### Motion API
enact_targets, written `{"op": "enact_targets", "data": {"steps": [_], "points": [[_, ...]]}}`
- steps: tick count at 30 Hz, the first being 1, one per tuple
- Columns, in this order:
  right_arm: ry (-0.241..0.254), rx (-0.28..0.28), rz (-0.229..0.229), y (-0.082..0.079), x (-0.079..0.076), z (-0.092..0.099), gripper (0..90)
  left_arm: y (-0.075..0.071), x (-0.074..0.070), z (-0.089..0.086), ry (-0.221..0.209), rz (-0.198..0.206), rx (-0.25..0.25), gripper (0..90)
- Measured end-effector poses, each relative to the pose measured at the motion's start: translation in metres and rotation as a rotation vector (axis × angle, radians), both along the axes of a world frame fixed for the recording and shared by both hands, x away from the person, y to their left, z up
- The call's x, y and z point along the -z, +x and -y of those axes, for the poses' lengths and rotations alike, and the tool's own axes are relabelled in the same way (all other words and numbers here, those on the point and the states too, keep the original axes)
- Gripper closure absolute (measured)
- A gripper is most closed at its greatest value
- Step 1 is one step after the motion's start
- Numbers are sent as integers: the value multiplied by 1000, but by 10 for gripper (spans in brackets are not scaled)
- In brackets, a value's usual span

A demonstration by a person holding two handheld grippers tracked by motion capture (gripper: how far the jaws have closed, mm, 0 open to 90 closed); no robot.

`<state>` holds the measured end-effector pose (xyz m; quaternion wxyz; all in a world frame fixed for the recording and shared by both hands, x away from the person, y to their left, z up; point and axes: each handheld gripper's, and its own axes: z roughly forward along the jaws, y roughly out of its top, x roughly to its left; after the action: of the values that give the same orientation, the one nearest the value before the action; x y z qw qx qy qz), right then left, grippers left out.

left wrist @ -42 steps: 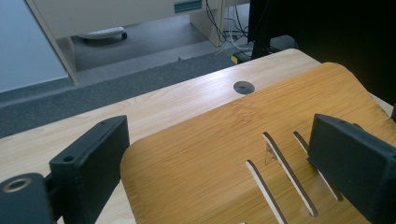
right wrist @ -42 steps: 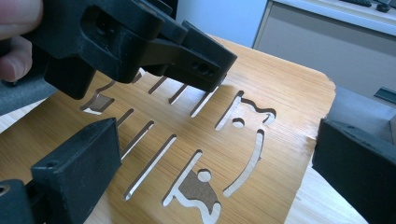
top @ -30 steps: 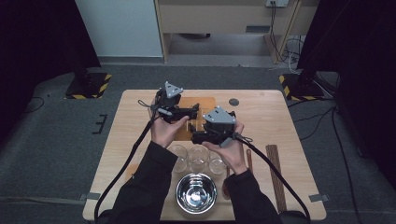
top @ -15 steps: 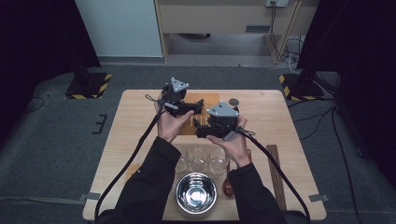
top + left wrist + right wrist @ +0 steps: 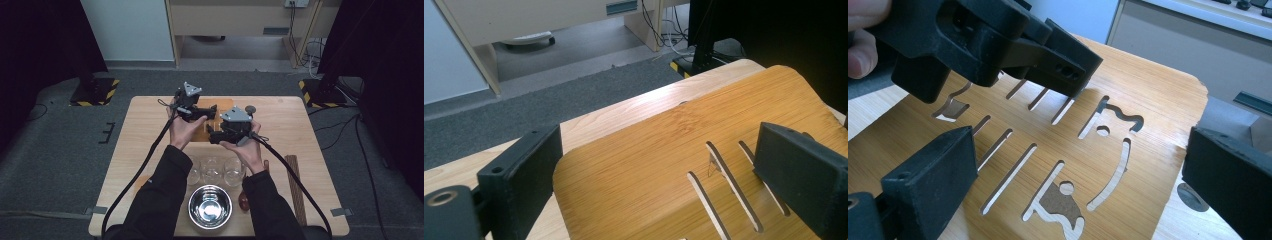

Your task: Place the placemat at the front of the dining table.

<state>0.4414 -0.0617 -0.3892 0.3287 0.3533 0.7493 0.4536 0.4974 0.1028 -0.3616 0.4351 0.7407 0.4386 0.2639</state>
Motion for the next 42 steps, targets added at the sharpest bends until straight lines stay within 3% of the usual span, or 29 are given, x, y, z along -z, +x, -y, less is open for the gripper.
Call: {"op": "enact_targets", "data": {"steps": [29,42], "points": [[-35,15,-79,47,48,0,16,46,53,5,10,-50,-8,59],[-46,16,-119,61,73,-1,17,58,77,7,50,-90,-24,59]]}}
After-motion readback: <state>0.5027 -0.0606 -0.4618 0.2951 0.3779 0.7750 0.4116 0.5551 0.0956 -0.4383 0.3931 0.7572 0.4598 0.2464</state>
